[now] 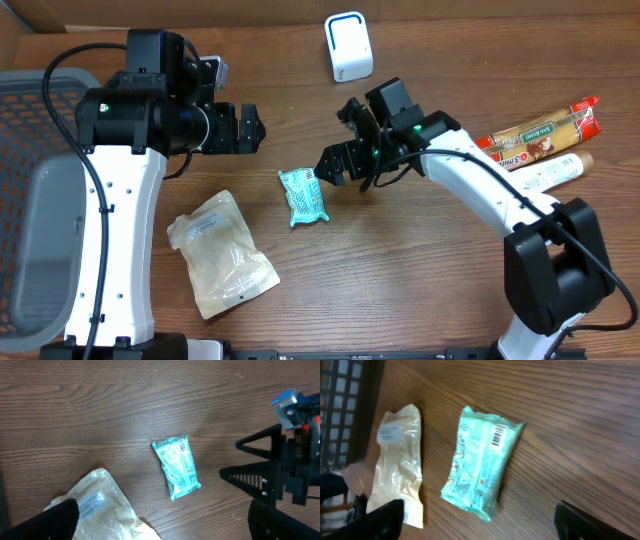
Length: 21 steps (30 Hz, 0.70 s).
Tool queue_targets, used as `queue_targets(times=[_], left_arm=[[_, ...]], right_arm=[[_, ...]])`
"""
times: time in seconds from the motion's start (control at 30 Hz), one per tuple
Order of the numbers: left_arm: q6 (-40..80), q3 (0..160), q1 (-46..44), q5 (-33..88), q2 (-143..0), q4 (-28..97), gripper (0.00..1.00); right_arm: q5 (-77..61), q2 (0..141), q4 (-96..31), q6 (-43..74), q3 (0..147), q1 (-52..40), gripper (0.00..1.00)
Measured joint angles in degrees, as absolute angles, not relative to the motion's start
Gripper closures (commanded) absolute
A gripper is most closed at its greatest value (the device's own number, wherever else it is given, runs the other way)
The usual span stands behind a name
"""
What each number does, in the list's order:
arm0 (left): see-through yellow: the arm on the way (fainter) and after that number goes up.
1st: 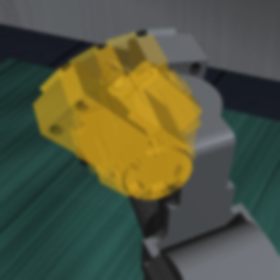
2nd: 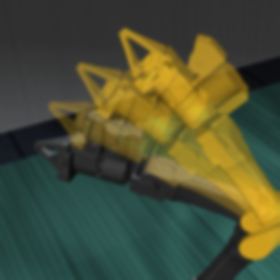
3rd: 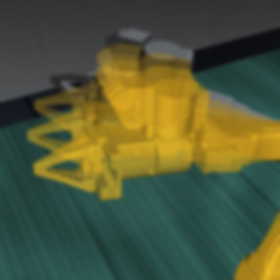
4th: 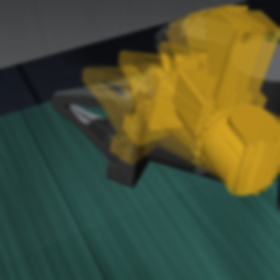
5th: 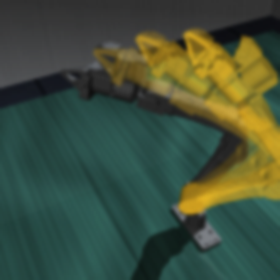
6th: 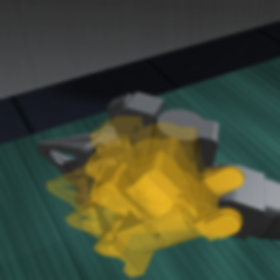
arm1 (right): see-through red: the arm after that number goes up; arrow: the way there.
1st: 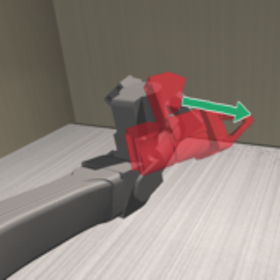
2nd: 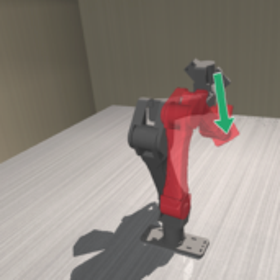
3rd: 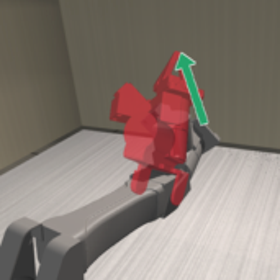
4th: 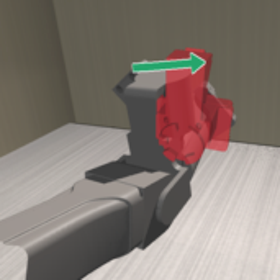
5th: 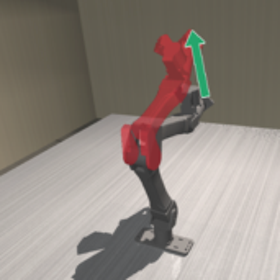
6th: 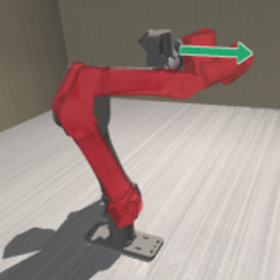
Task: Scan the item barcode
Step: 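Move the right gripper to the teal wipes and grasp them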
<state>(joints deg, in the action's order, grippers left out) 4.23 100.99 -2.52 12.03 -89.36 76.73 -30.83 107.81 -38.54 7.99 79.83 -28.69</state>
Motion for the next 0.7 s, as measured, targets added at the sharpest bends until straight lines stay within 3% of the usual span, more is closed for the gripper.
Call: queue_targets(times=[0.2, 0.4, 0.7], left_arm=[[4.2, 101.0, -2.5, 12.0, -89.4, 76.7, 0.0], [4.2, 101.0, -2.5, 12.0, -89.4, 76.7, 0.0], [4.2, 101.0, -2.5, 12.1, -89.4, 76.7, 0.0]], right_arm=[[-31.6, 113.4, -36.9, 11.5, 79.8, -31.3, 0.21], [-31.6, 120.0, -34.1, 16.7, 79.7, -33.2, 0.3], [-29.6, 121.1, -30.7, 22.2, 79.7, -35.6, 0.49]])
